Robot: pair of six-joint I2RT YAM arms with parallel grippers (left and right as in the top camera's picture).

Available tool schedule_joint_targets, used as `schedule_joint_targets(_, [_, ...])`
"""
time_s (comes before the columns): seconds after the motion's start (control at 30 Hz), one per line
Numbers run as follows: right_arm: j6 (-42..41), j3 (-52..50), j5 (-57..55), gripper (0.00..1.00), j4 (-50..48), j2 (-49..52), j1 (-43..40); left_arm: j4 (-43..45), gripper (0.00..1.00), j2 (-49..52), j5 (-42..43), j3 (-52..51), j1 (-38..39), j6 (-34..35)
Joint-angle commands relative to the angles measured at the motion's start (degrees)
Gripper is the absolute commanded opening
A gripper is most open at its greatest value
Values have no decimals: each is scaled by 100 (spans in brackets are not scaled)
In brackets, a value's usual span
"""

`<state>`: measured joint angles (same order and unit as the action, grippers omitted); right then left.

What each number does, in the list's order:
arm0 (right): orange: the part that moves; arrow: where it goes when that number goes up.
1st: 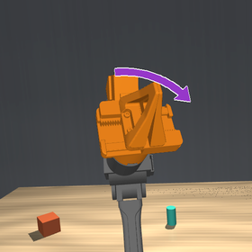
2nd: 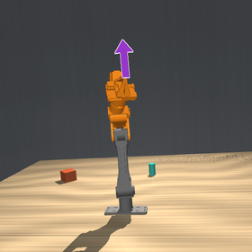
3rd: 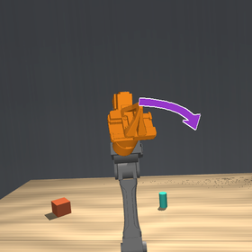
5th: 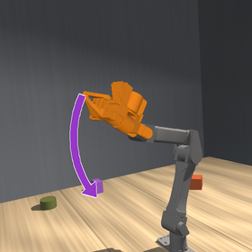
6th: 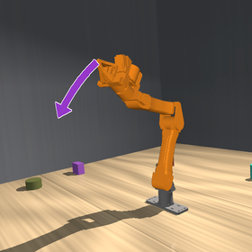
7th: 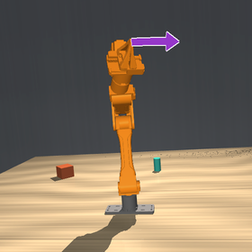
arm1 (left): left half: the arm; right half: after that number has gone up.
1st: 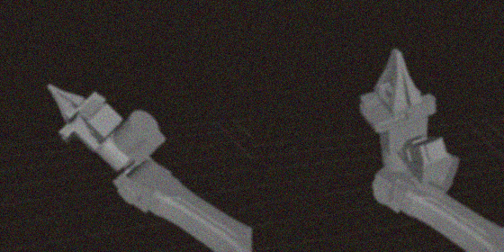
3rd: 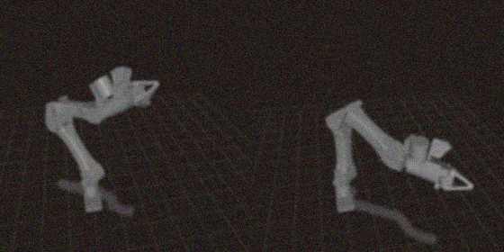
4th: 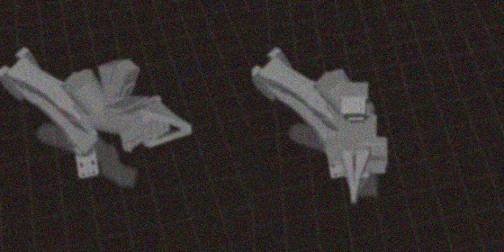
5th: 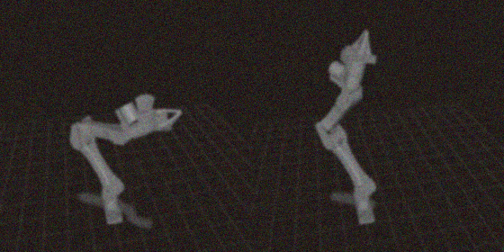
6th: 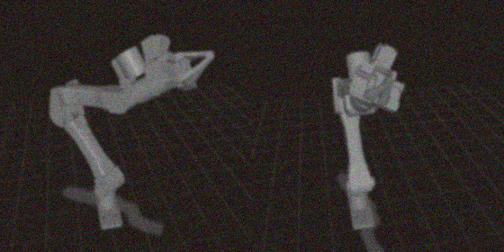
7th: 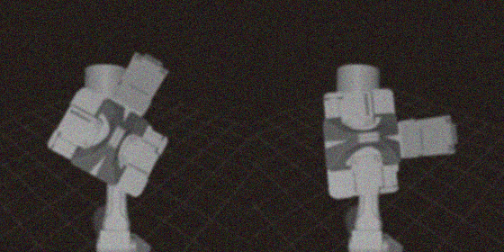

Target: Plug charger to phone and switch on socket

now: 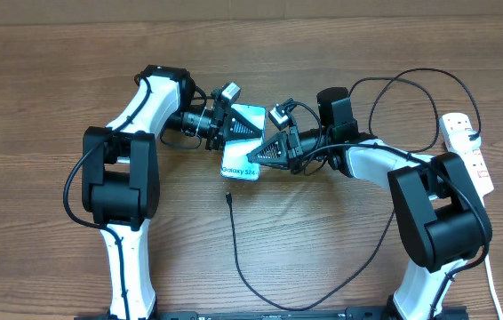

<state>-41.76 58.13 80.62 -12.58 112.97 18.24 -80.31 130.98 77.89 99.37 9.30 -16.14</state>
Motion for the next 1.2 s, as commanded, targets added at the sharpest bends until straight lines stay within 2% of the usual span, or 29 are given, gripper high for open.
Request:
schedule_joint_targets(0.0, [-15, 111, -138, 4, -22, -109, -26, 4, 11, -33, 254, 22, 96, -146])
schedule_joint_targets(0.03, [31, 111, -138, 6, -22, -109, -26, 31, 5, -33, 254, 22, 96, -149])
schedule_joint_targets(0.07, [116, 111, -129, 11, -22, -109, -26, 72, 4, -33, 254, 22, 85, -146])
schedule_joint_targets(0.17, [173, 111, -118, 31, -24, -109, -39, 286, 4, -33, 142, 22, 46, -125])
schedule_joint_targets(0.33, [170, 111, -81, 62, -31, -111, -129, 575, 4, -33, -542, 22, -114, 509])
schedule_joint_targets(0.53, [103, 111, 94, 71, 35, -229, -435, 511, 4, -33, -798, 22, -468, 621])
schedule_joint_targets(0.7, [105, 111, -144, 69, 479, -643, -505, 417, 4, -33, -966, 22, -855, 984])
schedule_joint_targets(0.87, [579, 111, -1154, 60, 1880, -1311, -496, 188, 4, -33, -1390, 22, -1198, 1080])
schedule_joint_targets(0.93, [1045, 111, -2072, 53, 2872, -1685, -452, 15, 4, -33, -1648, 22, -1283, 997])
schedule_joint_targets(1.03, [1480, 111, -3779, 49, 4199, -2201, -264, -225, 4, -33, -1963, 22, -1344, 772])
schedule_joint_targets(1.17, [1526, 111, -5556, 34, 5233, -2540, 181, -337, 4, -33, -2024, 20, -1335, 627])
